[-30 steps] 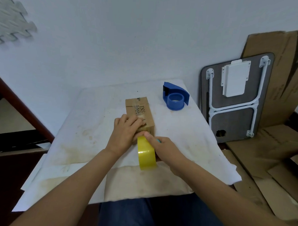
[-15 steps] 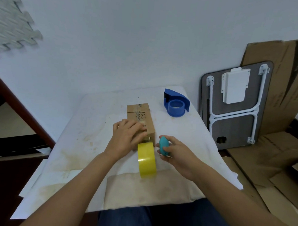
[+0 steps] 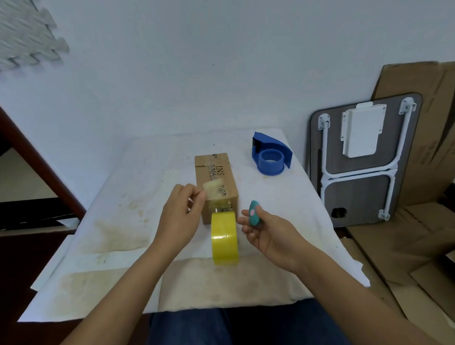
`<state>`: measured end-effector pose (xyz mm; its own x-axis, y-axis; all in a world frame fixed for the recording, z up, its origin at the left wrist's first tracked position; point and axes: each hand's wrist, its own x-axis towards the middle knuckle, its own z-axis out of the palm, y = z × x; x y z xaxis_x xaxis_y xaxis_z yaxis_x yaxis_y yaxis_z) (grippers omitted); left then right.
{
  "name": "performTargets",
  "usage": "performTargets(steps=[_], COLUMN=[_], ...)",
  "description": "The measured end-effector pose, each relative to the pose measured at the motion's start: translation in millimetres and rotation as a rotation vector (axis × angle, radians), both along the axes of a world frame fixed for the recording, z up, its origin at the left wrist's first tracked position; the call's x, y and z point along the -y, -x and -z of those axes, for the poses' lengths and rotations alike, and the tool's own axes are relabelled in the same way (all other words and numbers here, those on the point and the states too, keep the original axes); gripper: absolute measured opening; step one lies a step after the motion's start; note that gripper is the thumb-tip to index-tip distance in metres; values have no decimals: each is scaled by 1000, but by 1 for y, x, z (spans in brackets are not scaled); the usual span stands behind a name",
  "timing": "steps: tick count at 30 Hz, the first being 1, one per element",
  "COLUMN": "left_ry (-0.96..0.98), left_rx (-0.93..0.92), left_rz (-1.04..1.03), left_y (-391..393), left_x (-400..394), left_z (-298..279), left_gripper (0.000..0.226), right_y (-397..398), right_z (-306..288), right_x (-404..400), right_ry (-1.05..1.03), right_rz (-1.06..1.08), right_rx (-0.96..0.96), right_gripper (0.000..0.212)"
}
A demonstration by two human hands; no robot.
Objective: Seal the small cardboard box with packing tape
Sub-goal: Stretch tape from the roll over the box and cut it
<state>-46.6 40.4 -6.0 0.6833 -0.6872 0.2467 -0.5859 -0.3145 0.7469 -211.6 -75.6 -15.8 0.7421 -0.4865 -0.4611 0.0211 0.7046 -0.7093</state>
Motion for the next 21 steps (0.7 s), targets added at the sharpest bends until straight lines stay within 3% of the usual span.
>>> performTargets(steps=[4,7,11,16,21], left_ry=[-179,-211,-222,-133,-107], left_rx=[-600,-855,-943,-1049,-1066], left_rz=[9,91,142,176,166], left_y=[15,28,36,41,41], left_x=[-9,-13,-12,-10,-13], left_z=[-5,-10,-10,-15,-15], left_gripper=[51,62,61,31,24], right_y=[1,1,-1,-4,-3], right_z=[0,-2,-2,-4,-4], right_x=[-1,-4,-4,-2,2], right_ry=[-126,-114,-92,60,221], right_rz=[-49,-39,19,-23,-70], right_rx=[35,49,33,-29,-25], right_gripper=[40,35,27,24,26])
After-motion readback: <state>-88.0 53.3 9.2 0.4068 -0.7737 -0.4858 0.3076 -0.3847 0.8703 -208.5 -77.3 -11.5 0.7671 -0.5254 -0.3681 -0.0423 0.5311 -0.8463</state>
